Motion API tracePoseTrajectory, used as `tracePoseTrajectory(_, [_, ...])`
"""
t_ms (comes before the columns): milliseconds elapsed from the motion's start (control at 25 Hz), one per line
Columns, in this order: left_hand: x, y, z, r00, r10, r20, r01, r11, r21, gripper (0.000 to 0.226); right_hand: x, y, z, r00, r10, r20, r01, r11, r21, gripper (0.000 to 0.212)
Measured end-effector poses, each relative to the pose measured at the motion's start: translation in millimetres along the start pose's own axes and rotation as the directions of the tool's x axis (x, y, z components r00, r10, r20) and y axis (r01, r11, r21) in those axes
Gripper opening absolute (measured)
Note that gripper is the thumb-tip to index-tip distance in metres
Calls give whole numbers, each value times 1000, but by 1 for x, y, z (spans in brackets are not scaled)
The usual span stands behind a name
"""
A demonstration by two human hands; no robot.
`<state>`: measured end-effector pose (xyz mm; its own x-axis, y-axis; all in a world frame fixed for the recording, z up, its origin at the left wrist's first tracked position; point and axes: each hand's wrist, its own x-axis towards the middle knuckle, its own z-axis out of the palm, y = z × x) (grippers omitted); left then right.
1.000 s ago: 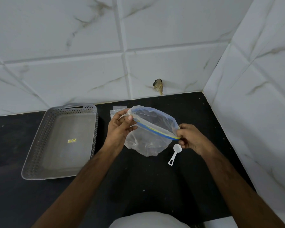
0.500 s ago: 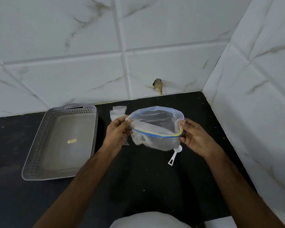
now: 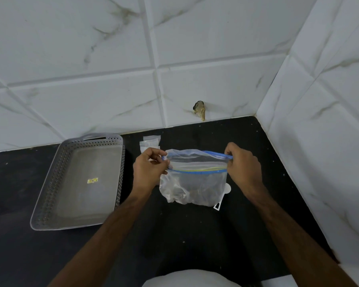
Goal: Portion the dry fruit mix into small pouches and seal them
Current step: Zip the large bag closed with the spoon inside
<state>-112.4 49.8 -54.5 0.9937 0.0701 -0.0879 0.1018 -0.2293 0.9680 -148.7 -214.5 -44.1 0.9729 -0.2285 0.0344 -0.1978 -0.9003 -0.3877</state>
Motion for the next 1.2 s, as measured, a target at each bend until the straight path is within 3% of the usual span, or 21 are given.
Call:
tracePoseTrajectory(80, [-1, -1, 0, 996, 80, -39, -73, 984, 165, 34, -1, -6, 2, 998, -62, -13, 61, 996, -67, 24])
tracePoseTrajectory(240, [0, 3, -9, 991, 37, -125, -11, 980, 199, 37, 9, -3, -8, 983, 105, 151, -149, 934, 323, 23])
tracePoseTrajectory(360, [2, 9, -8, 989, -27, -146, 52, 984, 171, 38, 3, -3, -15, 980, -160, 120, 120, 951, 284, 36])
tracePoseTrajectory(440, [5, 10, -8, 991, -23, -133, 43, 988, 150, 44, 2, -5, -20, 937, -324, 133, 272, 912, 307, 37])
tracePoseTrajectory(520, [7, 12, -11, 997, 36, -67, -21, 977, 213, 47, 4, -5, -27, 929, -291, 230, 181, 896, 406, 34])
tracePoseTrajectory(640, [10, 15, -18, 982, 131, 139, -186, 822, 538, 51, 11, -4, -33, 913, -67, 402, -209, 771, 602, 33])
tracePoseTrajectory(720, [13, 19, -20, 972, 37, 234, -164, 816, 555, 52, 11, -2, -34, 889, -43, 455, -293, 712, 638, 35])
tracePoseTrajectory(800, [17, 21, -25, 951, -76, 300, -81, 874, 479, 40, 11, 0, -35, 856, -77, 512, -310, 716, 625, 31])
tracePoseTrajectory(920, [14, 26, -28, 930, -126, 346, -1, 940, 342, 18, 9, -3, -32, 832, -123, 540, -266, 767, 584, 20])
tracePoseTrajectory(1000, [12, 31, -27, 905, -190, 380, 104, 967, 234, 27, 9, -6, -28, 869, -128, 479, -198, 796, 572, 13])
tracePoseTrajectory(1080, [15, 35, -29, 857, -245, 453, 107, 945, 308, 28, 10, -9, -27, 901, -156, 404, -122, 803, 583, 13])
tracePoseTrajectory(1200, [21, 38, -39, 716, -327, 617, 89, 919, 384, 21, 14, -10, -31, 924, -211, 318, -19, 807, 590, 19])
